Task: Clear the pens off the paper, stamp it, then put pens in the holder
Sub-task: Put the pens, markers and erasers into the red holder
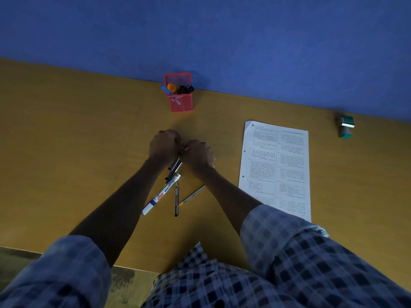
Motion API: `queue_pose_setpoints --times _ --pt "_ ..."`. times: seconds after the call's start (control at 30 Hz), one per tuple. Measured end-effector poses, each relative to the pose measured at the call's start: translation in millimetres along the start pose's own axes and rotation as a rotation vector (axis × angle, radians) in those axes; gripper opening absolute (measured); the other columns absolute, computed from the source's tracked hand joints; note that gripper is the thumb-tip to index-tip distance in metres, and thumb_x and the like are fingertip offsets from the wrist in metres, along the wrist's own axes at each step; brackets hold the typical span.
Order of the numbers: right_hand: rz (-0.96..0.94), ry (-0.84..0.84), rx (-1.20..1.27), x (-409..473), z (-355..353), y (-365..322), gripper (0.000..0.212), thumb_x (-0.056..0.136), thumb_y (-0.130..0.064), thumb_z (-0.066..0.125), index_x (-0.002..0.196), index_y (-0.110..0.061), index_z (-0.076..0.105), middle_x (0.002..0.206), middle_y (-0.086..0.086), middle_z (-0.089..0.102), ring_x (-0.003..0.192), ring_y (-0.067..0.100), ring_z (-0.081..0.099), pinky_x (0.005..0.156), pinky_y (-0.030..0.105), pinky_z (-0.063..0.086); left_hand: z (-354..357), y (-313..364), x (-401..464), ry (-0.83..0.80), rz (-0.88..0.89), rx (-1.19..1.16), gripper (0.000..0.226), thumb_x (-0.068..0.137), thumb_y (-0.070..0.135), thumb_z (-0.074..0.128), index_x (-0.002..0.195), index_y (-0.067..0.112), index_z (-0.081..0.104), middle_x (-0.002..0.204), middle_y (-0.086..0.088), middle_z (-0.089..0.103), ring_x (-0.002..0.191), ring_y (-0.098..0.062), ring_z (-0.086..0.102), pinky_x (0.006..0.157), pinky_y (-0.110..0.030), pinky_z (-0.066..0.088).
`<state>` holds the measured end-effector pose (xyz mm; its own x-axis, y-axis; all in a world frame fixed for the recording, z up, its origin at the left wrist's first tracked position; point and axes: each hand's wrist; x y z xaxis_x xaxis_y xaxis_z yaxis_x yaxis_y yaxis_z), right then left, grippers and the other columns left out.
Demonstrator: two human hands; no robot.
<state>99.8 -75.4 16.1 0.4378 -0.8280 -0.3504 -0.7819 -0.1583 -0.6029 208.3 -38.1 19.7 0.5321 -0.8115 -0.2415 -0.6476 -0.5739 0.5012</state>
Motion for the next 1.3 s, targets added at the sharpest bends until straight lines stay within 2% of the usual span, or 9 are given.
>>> queue_pose_setpoints --times 0.2,0.4,0.57,0.77,0.87,0.93,1.07,1.17,1.3 --pt "-0.021 0.036 -0.055 -1.4 3.5 -7.2 0.023 0.087 -0.031 0.059 0.096 -0.014 0.072 0.101 0.017 0.071 0.098 0.039 0.067 0.066 0.032 0.041 -4.4 -3.1 1.4 -0.001 -0.008 -0.01 0.017 0.081 0.019 0.068 0.095 0.011 0.075 0.097 -0.018 0.073 0.096 -0.037 0.065 0.082 -0.041 0.054" --pt "-0.026 0.051 -0.064 -1.6 6.6 -21.9 0.025 0.094 -0.021 0.052 0.102 -0.003 0.068 0.105 0.023 0.068 0.101 0.042 0.064 0.07 0.038 0.047 -10.1 -3.4 -0.3 0.014 -0.014 0.04 0.02 0.08 0.02 0.067 0.094 0.008 0.076 0.097 -0.021 0.072 0.094 -0.04 0.064 0.081 -0.044 0.054" --pt "0.0 0.049 -0.051 0.9 5.6 -27.5 0.029 0.097 -0.025 0.05 0.106 -0.002 0.065 0.109 0.022 0.067 0.104 0.041 0.063 0.069 0.036 0.042 -11.2 -6.7 -0.6 0.068 -0.03 0.029 0.019 0.081 0.019 0.065 0.092 0.007 0.074 0.094 -0.021 0.072 0.091 -0.042 0.064 0.075 -0.041 0.052" --pt "0.003 0.028 -0.036 2.9 6.2 -27.3 0.026 0.092 -0.024 0.057 0.104 -0.003 0.066 0.107 0.02 0.068 0.101 0.039 0.066 0.073 0.037 0.05 -12.0 -13.4 -1.6 0.114 0.018 -0.007 0.017 0.08 0.016 0.06 0.088 0.005 0.071 0.087 -0.019 0.072 0.086 -0.039 0.066 0.07 -0.041 0.053" --pt "0.008 0.017 0.113 6.6 -1.2 -22.6 0.026 0.08 -0.028 0.07 0.094 -0.006 0.071 0.093 0.013 0.07 0.088 0.032 0.068 0.07 0.037 0.054 -21.1 -13.9 -1.6 0.235 0.038 -0.11 0.026 0.08 0.014 0.064 0.103 0.006 0.073 0.095 -0.015 0.075 0.089 -0.032 0.069 0.078 -0.036 0.053" --pt "-0.003 0.06 0.216 10.4 -12.5 -23.9 0.02 0.075 -0.027 0.071 0.085 -0.009 0.072 0.081 0.009 0.068 0.076 0.027 0.065 0.064 0.033 0.051 -33.1 -11.3 1.0 0.339 0.067 -0.155 0.028 0.079 0.014 0.063 0.104 0.005 0.073 0.092 -0.014 0.075 0.084 -0.029 0.071 0.077 -0.034 0.054" --pt "-0.127 0.211 0.375 17.5 -45.2 -37.0 0.016 0.077 -0.021 0.071 0.083 -0.007 0.072 0.08 0.009 0.074 0.076 0.024 0.069 0.069 0.037 0.056 -64.5 3.8 6.4 0.582 0.13 -0.339 0.02 0.079 0.018 0.06 0.093 0.009 0.07 0.079 -0.006 0.072 0.065 -0.015 0.066 0.064 -0.023 0.051" --pt "-0.231 0.346 0.467 21.1 -70.7 -49.3 0.017 0.079 -0.026 0.075 0.08 -0.009 0.071 0.078 0.003 0.074 0.073 0.018 0.069 0.068 0.035 0.055 -89.8 18.0 14.6 0.733 0.154 -0.461 0.02 0.078 0.017 0.06 0.092 0.008 0.07 0.078 -0.002 0.07 0.067 -0.014 0.067 0.065 -0.02 0.05" --pt "-0.275 0.475 0.55 31.3 -97.3 -61.2 0.011 0.075 -0.016 0.074 0.082 -0.008 0.07 0.078 0.0 0.073 0.075 0.013 0.069 0.069 0.036 0.057 -113.6 33.9 27.0 0.862 0.249 -0.527 0.015 0.081 0.019 0.062 0.091 0.01 0.069 0.076 0.01 0.064 0.069 -0.006 0.067 0.061 -0.017 0.05"
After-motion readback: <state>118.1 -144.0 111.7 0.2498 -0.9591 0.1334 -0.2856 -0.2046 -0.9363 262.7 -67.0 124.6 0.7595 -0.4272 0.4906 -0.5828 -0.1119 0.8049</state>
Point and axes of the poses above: each hand's wrist, its own x-axis towards the middle knuckle, its own z-axis out of the palm, y = z × x
